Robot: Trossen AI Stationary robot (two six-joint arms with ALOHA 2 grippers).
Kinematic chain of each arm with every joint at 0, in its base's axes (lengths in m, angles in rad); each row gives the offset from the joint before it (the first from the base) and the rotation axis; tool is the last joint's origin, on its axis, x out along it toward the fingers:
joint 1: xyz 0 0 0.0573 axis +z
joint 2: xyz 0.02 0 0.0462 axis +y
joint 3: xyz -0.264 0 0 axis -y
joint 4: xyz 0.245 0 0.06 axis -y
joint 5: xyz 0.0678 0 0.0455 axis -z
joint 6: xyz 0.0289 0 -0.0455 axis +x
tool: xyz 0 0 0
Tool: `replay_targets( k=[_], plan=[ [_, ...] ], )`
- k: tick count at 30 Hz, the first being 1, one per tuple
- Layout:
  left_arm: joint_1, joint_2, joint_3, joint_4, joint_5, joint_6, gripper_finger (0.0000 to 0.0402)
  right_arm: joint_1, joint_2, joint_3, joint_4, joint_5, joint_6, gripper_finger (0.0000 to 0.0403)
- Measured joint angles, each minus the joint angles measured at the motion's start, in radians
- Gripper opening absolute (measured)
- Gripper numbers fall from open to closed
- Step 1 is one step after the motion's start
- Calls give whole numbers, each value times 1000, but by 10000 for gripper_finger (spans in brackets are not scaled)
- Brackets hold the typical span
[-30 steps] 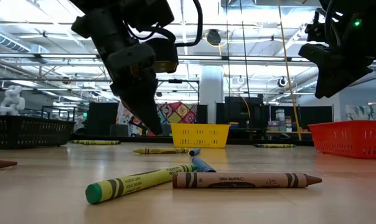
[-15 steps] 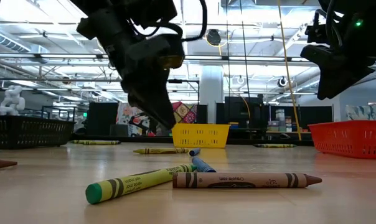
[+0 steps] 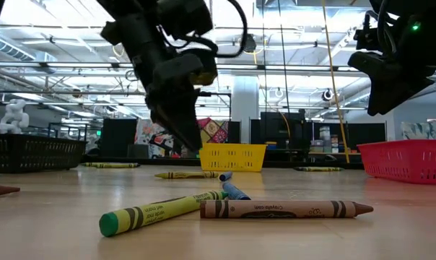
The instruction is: Sort crayons
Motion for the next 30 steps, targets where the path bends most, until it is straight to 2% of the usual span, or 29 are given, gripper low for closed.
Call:
replay_targets(
  k=[3, 9, 30],
  plan=[
    [0, 50, 54, -52, -12, 36, 125, 0, 0, 0, 10, 0, 0, 108],
    [6, 66, 89, -134, -84, 55, 125, 0, 0, 0, 27, -1, -1, 108],
    [-2, 114, 88, -136, -7, 41, 125, 1, 0, 0, 38, -3, -8, 108]
  ],
)
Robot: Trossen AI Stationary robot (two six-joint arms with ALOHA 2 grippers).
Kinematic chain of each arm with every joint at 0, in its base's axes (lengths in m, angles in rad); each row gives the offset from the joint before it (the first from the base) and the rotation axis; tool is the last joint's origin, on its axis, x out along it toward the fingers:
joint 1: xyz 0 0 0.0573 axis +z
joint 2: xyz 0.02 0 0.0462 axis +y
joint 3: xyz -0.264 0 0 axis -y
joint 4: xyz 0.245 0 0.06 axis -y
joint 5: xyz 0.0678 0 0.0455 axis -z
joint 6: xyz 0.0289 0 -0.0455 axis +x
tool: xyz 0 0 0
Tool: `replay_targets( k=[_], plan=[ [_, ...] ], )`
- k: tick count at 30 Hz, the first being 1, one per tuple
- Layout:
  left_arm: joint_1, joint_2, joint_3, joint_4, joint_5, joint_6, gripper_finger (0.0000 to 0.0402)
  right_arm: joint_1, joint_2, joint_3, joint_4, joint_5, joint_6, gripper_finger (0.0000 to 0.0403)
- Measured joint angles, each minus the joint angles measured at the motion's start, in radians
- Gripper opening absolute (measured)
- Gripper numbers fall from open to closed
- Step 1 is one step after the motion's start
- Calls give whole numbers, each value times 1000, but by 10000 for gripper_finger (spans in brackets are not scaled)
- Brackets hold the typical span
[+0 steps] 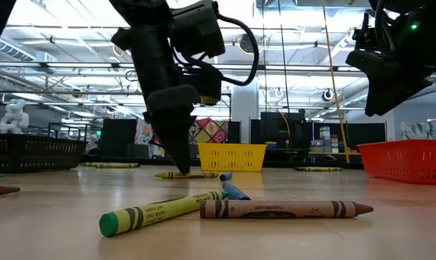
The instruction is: Sort crayons
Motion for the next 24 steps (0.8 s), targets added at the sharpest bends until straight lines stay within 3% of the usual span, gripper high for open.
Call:
replay_targets(
  k=[11, 14, 19, 24],
  plan=[
    [0, 39, 5, -27, -5, 4, 120, 0, 0, 0, 0, -1, -2, 108],
    [0, 40, 4, -26, -6, 12, 94, 0, 0, 0, 0, -1, -2, 108],
    [0, 41, 3, -28, -7, 16, 16, 0, 0, 0, 0, -1, -3, 108],
    [0, 42, 3, -31, -9, 10, 6, 0, 0, 0, 0, -1, -3, 108]
  ],
)
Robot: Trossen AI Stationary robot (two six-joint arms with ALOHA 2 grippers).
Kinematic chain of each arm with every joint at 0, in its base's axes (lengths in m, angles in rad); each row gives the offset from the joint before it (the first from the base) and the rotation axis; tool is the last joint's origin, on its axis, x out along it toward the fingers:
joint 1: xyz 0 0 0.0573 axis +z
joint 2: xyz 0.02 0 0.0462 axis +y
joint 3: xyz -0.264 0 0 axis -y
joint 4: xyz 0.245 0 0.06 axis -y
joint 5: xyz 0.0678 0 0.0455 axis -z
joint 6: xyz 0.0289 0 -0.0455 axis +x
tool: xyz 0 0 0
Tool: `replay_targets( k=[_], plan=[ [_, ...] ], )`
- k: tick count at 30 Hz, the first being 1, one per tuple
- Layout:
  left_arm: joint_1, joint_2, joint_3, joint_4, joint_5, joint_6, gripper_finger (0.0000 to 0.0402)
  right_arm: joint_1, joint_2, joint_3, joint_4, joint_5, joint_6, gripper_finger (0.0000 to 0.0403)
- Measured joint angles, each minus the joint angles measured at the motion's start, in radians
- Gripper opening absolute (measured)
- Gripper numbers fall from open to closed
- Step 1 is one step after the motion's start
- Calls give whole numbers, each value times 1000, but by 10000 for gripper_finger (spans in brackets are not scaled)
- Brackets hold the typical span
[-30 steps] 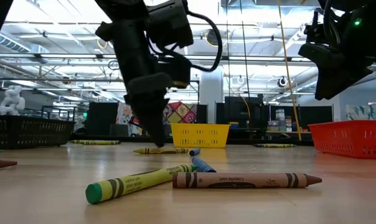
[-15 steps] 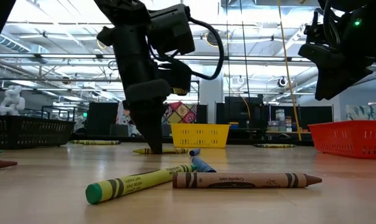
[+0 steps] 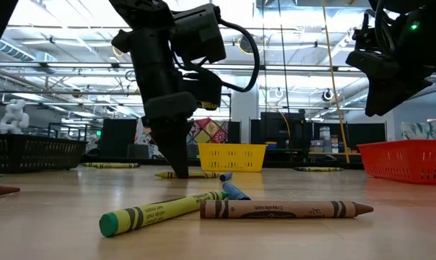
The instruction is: Sort crayons
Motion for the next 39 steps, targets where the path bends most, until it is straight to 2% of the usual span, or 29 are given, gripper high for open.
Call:
replay_targets(
  k=[13, 18, 30, 39],
  plan=[
    [1, -34, -4, -10, -5, 4, 1, 0, 0, 0, 2, 0, 0, 108],
    [3, -77, -6, -28, -54, 4, 1, 0, 0, 0, 3, 0, 0, 108],
    [18, -93, -3, -26, -87, 53, 0, 0, -1, 0, 8, 0, 0, 108],
    [54, -94, 89, -40, -108, 135, 0, 0, -1, 0, 10, 0, 2, 108]
  ],
)
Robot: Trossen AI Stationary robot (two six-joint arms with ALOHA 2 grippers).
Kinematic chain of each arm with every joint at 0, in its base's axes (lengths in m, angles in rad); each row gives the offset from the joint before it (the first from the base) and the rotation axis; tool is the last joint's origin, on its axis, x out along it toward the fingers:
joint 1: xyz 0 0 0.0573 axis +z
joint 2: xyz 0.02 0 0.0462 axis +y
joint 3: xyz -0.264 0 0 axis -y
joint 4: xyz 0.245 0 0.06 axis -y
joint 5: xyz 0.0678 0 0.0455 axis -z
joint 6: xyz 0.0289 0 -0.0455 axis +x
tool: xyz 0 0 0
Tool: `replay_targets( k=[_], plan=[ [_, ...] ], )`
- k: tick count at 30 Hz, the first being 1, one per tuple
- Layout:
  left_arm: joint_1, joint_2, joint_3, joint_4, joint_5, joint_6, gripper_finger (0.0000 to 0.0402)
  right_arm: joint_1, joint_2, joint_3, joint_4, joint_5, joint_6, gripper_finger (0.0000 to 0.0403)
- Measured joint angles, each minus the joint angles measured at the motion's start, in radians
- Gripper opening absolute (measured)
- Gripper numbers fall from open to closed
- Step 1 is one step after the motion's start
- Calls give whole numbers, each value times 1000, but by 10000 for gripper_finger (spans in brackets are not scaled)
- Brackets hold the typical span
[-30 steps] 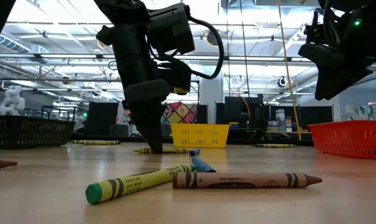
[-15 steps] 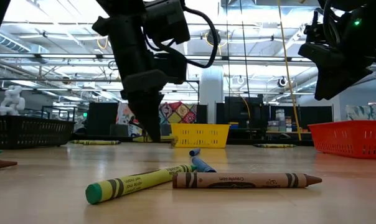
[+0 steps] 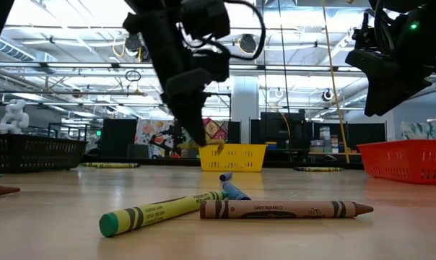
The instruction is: Sort crayons
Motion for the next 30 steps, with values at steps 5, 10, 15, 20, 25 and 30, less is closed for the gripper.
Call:
replay_targets(
  k=[5, 10, 15, 20, 25, 30],
  plan=[
    [46, -1, 60, -38, -59, 59, 0, 0, 0, 0, 7, 0, 1, 108],
    [113, -2, 89, -43, -61, 105, 0, 0, 0, 0, 10, 0, 1, 108],
    [174, -2, 99, -41, -61, 147, 0, 0, 0, 0, 14, 0, -4, 108],
    [223, -2, 100, -37, -29, 188, 0, 0, 0, 0, 24, 0, -19, 108],
    [266, -2, 100, -7, 41, 222, 0, 0, 0, 0, 24, 0, -21, 108],
    [297, -2, 100, 71, 45, 244, 0, 0, 0, 0, 24, 0, -21, 108]
  ],
)
